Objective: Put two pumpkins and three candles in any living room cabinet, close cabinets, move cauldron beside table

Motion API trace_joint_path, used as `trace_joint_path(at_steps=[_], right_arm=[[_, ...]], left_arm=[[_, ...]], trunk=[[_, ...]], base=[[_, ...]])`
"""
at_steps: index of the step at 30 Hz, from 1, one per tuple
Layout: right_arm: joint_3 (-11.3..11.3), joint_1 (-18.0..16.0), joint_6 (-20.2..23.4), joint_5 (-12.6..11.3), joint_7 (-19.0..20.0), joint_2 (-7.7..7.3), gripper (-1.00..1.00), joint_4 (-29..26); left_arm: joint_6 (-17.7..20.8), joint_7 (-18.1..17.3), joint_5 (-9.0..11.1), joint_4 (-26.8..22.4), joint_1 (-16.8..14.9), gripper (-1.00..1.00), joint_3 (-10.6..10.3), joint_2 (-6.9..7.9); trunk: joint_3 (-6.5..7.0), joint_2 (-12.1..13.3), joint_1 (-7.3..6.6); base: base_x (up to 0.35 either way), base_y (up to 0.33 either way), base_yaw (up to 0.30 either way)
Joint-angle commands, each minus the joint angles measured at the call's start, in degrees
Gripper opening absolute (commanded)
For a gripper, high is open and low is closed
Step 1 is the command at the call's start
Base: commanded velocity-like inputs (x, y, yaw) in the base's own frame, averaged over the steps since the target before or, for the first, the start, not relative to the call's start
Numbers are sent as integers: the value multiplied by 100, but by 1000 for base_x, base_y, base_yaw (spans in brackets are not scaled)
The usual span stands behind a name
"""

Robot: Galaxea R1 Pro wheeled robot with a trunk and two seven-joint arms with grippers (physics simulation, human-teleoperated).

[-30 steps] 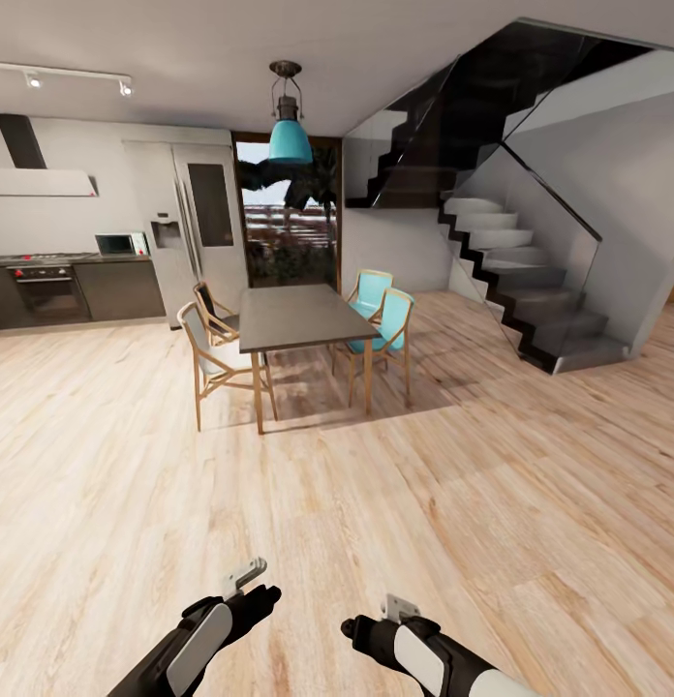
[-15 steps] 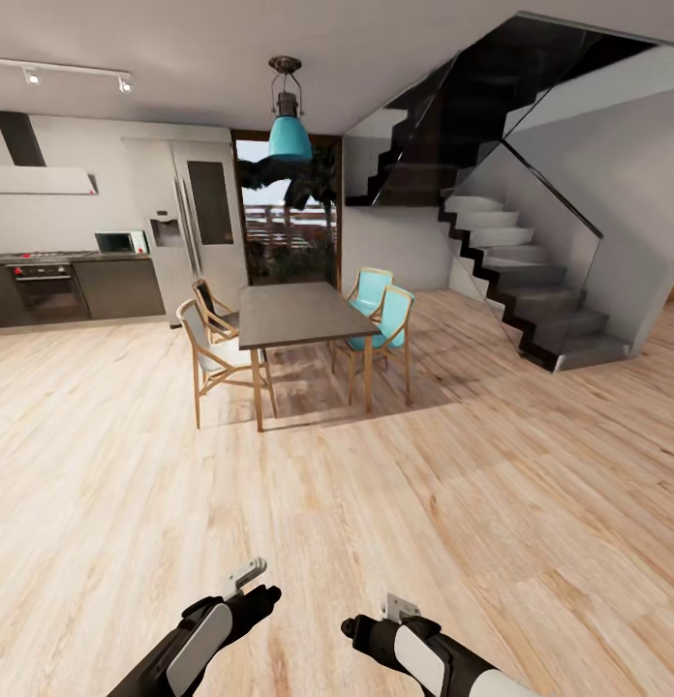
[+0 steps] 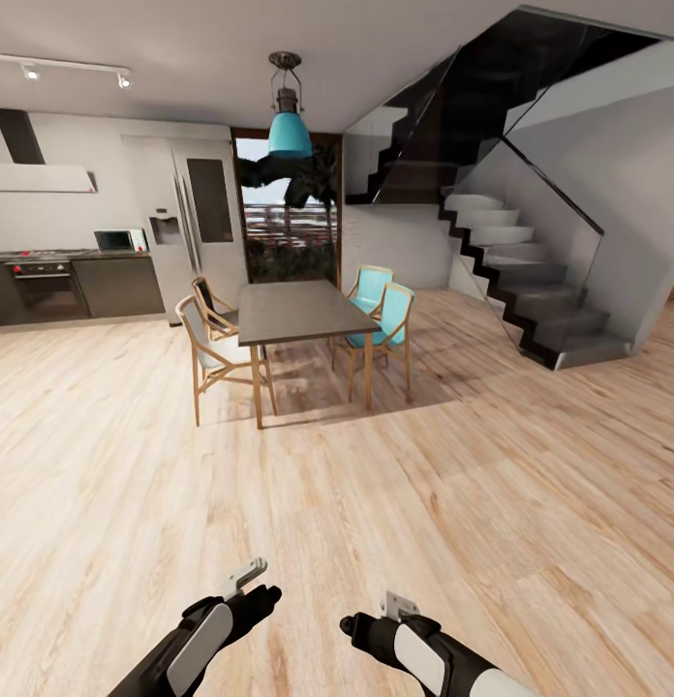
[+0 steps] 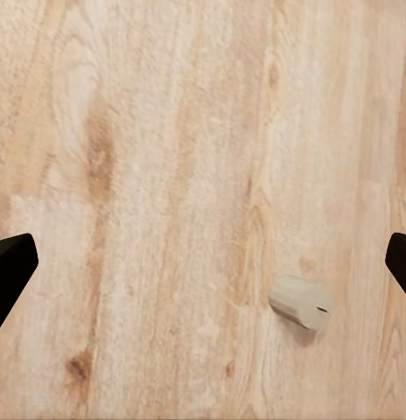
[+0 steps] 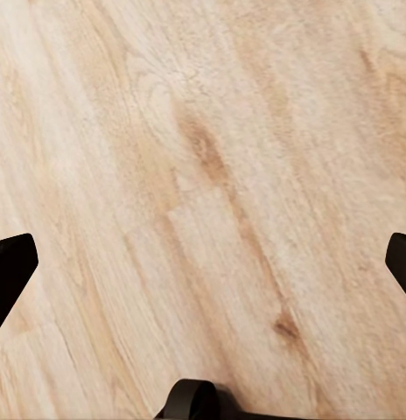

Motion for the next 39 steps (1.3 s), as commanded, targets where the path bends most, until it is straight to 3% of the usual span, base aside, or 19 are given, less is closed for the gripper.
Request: trace_joint_path(at_steps=[1, 22, 28, 36, 39], right_arm=[[36, -6, 10, -46, -41, -3, 100, -12], [28, -6, 13, -52, -34, -13, 100, -20], [28, -7, -20, -62, 10, -13, 100, -14], [35, -8, -48, -558, 33, -18, 100, -11], [36, -5, -50, -569, 33, -21, 100, -11]], left_arm=[[0, 52, 55, -12, -6, 100, -29, 8], [-8, 100, 24, -12, -7, 100, -28, -27], [9, 126, -24, -46, -56, 100, -33, 35], [60, 124, -33, -93, -267, 100, -34, 218], [71, 216, -33, -149, -271, 100, -34, 222]], trunk=[[-25, -45, 23], [-402, -887, 484], [-509, -1128, 616], [-653, -1449, 791], [-707, -1569, 857]], base=[[0, 0, 0], [0, 0, -2], [0, 0, -205], [0, 0, -283], [0, 0, -289]])
